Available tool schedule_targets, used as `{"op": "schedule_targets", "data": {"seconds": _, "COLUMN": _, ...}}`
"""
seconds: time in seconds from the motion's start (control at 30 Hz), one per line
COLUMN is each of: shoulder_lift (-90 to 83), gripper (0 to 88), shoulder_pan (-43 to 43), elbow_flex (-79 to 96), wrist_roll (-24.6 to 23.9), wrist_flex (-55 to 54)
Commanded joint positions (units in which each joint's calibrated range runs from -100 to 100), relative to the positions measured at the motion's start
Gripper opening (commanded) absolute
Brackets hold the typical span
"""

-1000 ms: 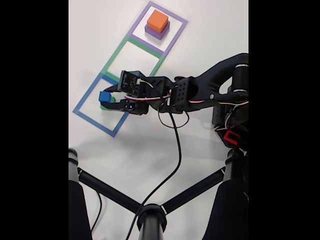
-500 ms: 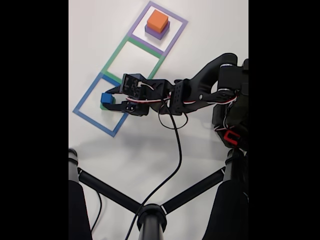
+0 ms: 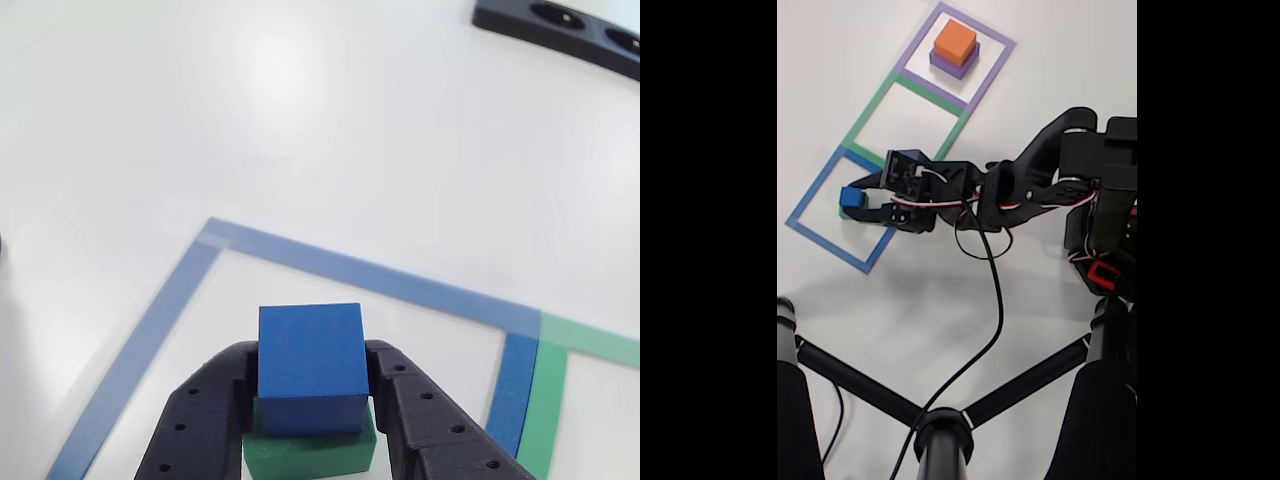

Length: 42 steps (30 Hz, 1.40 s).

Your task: Tower of hanoi

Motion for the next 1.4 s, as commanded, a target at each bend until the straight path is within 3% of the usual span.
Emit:
{"op": "schedule_targets", "data": {"seconds": 0.0, "shoulder_lift": -0.3, "gripper": 13.5, "shoulder_pan": -0.5, "elbow_flex": -0.8, "wrist_roll": 1.4, "wrist_flex": -1.9}}
{"op": "schedule_targets", "data": {"seconds": 0.3, "shoulder_lift": -1.8, "gripper": 23.2, "shoulder_pan": -0.2, "elbow_flex": -1.4, "wrist_roll": 1.4, "wrist_flex": -2.7}}
{"op": "schedule_targets", "data": {"seconds": 0.5, "shoulder_lift": -9.9, "gripper": 21.7, "shoulder_pan": 0.2, "elbow_flex": -3.0, "wrist_roll": 1.4, "wrist_flex": 2.7}}
{"op": "schedule_targets", "data": {"seconds": 0.77, "shoulder_lift": -29.1, "gripper": 0.7, "shoulder_pan": 3.6, "elbow_flex": -7.1, "wrist_roll": 1.4, "wrist_flex": 30.8}}
{"op": "schedule_targets", "data": {"seconds": 1.17, "shoulder_lift": -53.3, "gripper": 0.0, "shoulder_pan": 12.5, "elbow_flex": -22.5, "wrist_roll": 1.4, "wrist_flex": 84.2}}
{"op": "schedule_targets", "data": {"seconds": 1.37, "shoulder_lift": -55.2, "gripper": 0.0, "shoulder_pan": 18.7, "elbow_flex": -39.2, "wrist_roll": -5.4, "wrist_flex": 104.5}}
